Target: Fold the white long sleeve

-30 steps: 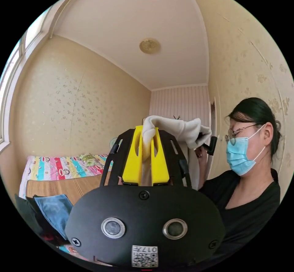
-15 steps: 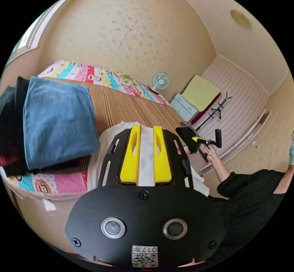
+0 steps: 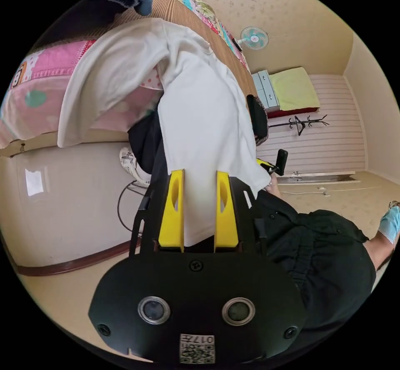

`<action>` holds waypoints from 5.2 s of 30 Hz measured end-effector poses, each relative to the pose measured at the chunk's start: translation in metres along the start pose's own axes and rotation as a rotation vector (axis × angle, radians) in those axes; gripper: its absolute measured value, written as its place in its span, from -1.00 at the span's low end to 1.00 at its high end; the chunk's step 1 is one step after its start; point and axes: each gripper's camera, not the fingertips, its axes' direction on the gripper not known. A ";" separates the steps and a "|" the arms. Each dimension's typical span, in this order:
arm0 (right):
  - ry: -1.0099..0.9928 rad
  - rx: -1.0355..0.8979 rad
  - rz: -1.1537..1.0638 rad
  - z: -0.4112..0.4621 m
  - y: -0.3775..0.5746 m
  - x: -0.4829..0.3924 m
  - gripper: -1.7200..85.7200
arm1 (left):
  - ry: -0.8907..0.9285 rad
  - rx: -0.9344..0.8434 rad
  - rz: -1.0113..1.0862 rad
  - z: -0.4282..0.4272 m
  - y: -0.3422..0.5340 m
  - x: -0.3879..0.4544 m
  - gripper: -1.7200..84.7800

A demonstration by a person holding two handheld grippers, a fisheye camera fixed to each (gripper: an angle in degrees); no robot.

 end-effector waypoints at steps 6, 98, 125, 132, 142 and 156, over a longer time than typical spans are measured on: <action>-0.179 0.152 -0.333 -0.172 -0.021 -0.028 -0.87 | 0.142 -0.128 0.280 -0.129 -0.004 0.078 -0.88; 0.150 0.227 -0.037 0.159 -0.152 0.029 -0.89 | -1.046 0.380 0.759 0.008 0.110 0.203 -0.93; 0.111 0.236 -0.054 0.139 -0.089 0.060 -0.88 | 0.994 0.673 0.188 -0.189 -0.125 0.044 -0.87; 0.214 0.365 -0.172 0.114 -0.075 0.019 -0.78 | 0.389 1.222 0.049 -0.375 0.044 -0.022 -0.87; 0.193 -0.198 -0.263 0.233 -0.254 -0.001 -0.72 | 0.316 1.223 -0.219 -0.401 0.082 -0.105 -0.87; 0.434 0.457 -0.427 0.148 -0.238 -0.113 -0.88 | 0.270 1.202 -0.179 -0.410 0.056 -0.085 -0.87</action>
